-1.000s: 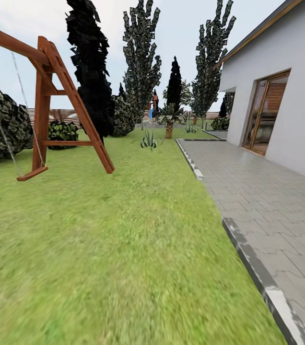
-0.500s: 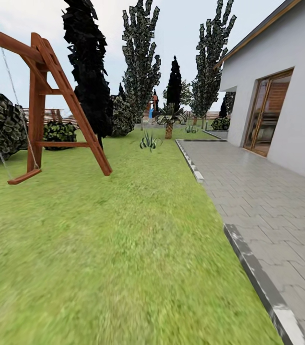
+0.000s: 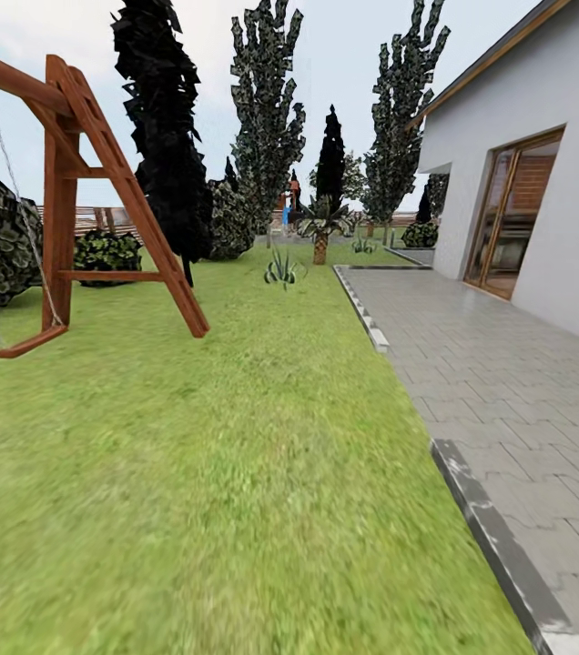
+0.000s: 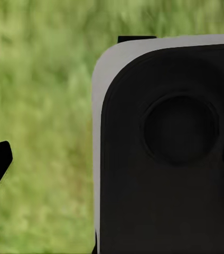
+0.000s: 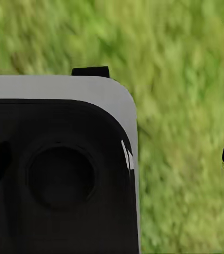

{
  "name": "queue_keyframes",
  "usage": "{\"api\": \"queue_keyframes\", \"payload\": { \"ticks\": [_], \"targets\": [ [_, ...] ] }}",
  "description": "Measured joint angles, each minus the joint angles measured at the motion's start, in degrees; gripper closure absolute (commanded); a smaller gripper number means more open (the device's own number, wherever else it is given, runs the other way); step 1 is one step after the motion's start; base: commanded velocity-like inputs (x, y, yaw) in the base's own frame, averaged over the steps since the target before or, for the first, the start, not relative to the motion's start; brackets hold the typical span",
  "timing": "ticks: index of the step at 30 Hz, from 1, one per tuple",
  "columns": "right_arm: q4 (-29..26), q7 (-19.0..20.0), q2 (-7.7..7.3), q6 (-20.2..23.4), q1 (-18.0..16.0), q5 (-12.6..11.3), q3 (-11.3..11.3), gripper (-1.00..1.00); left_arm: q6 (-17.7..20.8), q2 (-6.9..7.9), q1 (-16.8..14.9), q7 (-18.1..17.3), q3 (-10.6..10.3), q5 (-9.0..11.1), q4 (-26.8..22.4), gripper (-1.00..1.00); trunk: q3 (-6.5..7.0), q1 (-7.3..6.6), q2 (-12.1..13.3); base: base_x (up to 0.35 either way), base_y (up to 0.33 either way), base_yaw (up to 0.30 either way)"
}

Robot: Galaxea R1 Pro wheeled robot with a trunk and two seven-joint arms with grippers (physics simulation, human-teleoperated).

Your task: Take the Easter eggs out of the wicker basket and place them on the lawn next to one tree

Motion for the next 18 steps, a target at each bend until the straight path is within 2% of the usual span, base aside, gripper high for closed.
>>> {"api": "queue_keyframes", "payload": {
  "ticks": [18],
  "targets": [
    [0.0, 0.0, 0.09, 0.0, 0.0, 0.0, 0.0, -1.0, 0.0, 0.0, 0.0, 0.0, 0.0, 0.0, 0.0, -1.0, 0.0, 0.0, 0.0, 0.322, 0.0, 0.0]
  ]
}}
